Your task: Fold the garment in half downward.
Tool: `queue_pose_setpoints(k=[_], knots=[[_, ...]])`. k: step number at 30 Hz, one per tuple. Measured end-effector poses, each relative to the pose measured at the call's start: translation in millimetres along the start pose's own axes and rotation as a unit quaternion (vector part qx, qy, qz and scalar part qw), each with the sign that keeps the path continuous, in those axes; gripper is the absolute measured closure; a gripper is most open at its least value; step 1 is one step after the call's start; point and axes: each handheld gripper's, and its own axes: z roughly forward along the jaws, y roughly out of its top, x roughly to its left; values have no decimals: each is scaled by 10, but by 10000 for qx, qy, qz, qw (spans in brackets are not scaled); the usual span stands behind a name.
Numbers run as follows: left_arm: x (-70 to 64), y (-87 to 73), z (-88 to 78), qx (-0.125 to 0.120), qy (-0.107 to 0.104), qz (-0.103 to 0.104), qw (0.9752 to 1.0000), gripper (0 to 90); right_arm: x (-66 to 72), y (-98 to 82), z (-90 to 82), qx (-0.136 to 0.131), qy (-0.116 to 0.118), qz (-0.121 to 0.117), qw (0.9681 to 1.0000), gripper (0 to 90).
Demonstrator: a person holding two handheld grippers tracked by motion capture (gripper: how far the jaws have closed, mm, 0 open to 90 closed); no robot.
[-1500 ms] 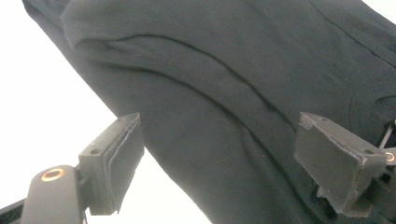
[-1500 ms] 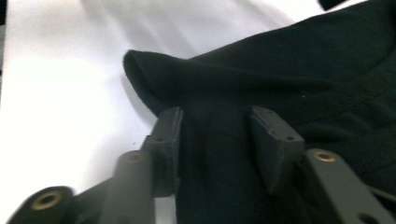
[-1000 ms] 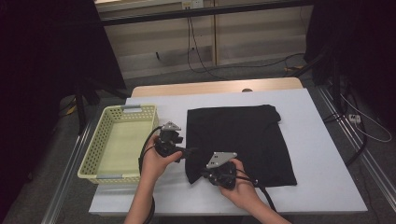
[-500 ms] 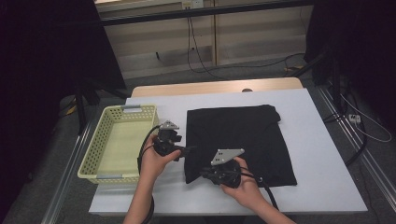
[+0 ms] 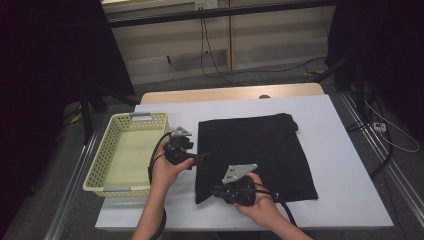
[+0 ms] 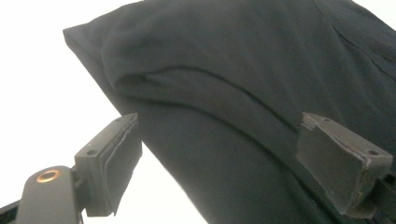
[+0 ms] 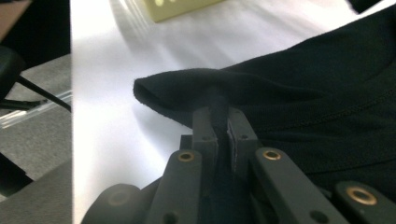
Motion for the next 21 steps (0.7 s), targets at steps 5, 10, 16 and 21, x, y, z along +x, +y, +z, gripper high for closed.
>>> queue_pose_setpoints(k=[5,10,16,21], knots=[[43,46,22,40,13,-50,10000,148,37,2,-26,9,137,-63,9999,850],[80,113,96,17,73,-58,10000,118,47,-7,-78,-51,199,-88,9997,849],[176,222,175,-21,275,-205,9994,113,81,-15,-108,-52,276,-186,9994,849],[305,305,239,-74,425,-308,9986,133,132,-2,-110,-45,372,-257,9990,849]])
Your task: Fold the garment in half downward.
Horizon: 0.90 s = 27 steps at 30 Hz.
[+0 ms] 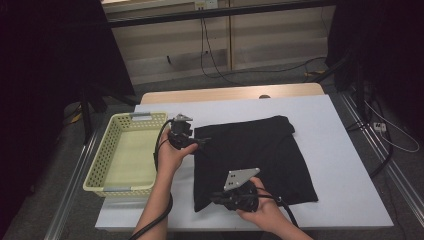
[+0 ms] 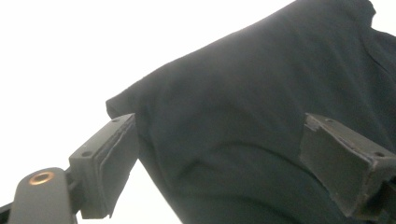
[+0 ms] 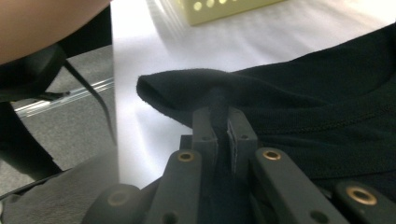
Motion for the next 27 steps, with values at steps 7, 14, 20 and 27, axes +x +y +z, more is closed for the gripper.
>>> queue_pose_setpoints(k=[7,14,20,27], knots=[[178,42,169,79,125,-112,9998,180,-18,1,-9,-14,70,-3,10000,849],[288,33,318,94,193,-338,9992,197,-23,-12,2,-10,61,-34,10000,848],[339,44,383,110,277,-361,9989,212,-30,-13,6,-15,48,-49,10000,848],[373,-23,470,213,445,-409,9979,235,-29,-13,-17,-51,51,-49,10000,848]])
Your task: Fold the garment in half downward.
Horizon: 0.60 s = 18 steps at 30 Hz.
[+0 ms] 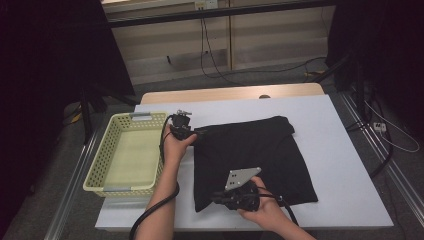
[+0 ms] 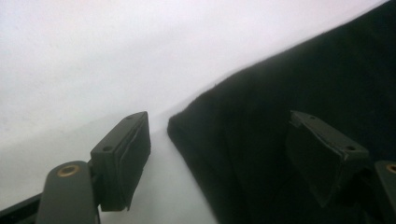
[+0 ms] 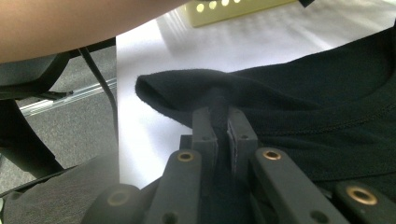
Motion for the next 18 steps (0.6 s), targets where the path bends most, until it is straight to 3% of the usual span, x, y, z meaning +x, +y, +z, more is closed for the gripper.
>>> queue_pose_setpoints(k=[4,6,8,11,14,18], knots=[[-1,-26,32,-18,88,30,10000,259,4,-6,13,35,-12,-15,10000,848],[-23,-32,26,43,220,241,9995,291,2,-5,17,35,-6,-22,10000,848],[-38,-24,14,109,255,339,9990,390,-3,-6,23,48,-2,-29,10000,848],[-46,-17,3,141,202,330,9992,531,0,-10,34,72,-4,-26,10000,848],[-75,-16,11,127,141,346,9992,607,-2,-11,37,61,-21,-13,10000,847],[-109,-12,21,136,15,197,9997,740,-4,-15,44,76,-31,-11,10000,848]])
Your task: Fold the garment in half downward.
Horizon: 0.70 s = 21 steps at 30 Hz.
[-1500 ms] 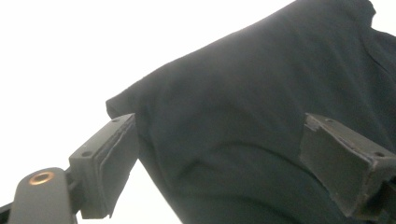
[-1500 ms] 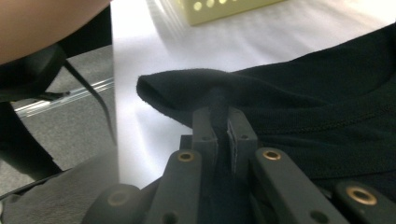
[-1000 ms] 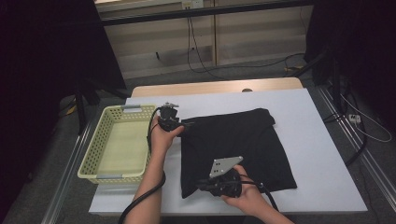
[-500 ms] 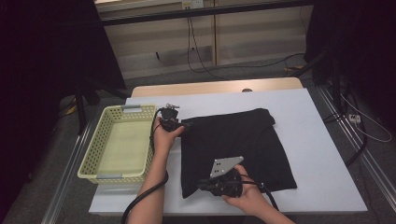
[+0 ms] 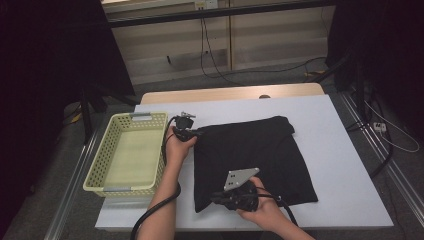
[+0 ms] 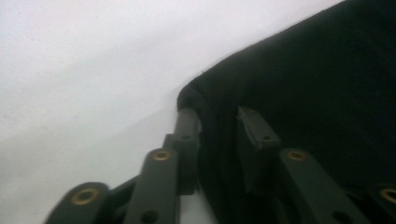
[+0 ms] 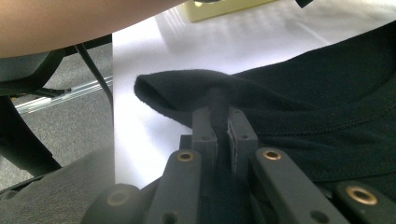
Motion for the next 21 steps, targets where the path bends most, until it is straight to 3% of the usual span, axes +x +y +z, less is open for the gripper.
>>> queue_pose_setpoints(k=[5,14,21], knots=[[-29,21,3,82,11,-162,9998,843,-4,-7,4,19,-10,13,10000,847],[-10,102,-66,221,-3,-297,9993,862,-11,-2,-9,-40,-22,32,10000,848],[-13,240,-244,208,36,-405,9990,863,-16,10,-21,-99,-66,34,9999,847]])
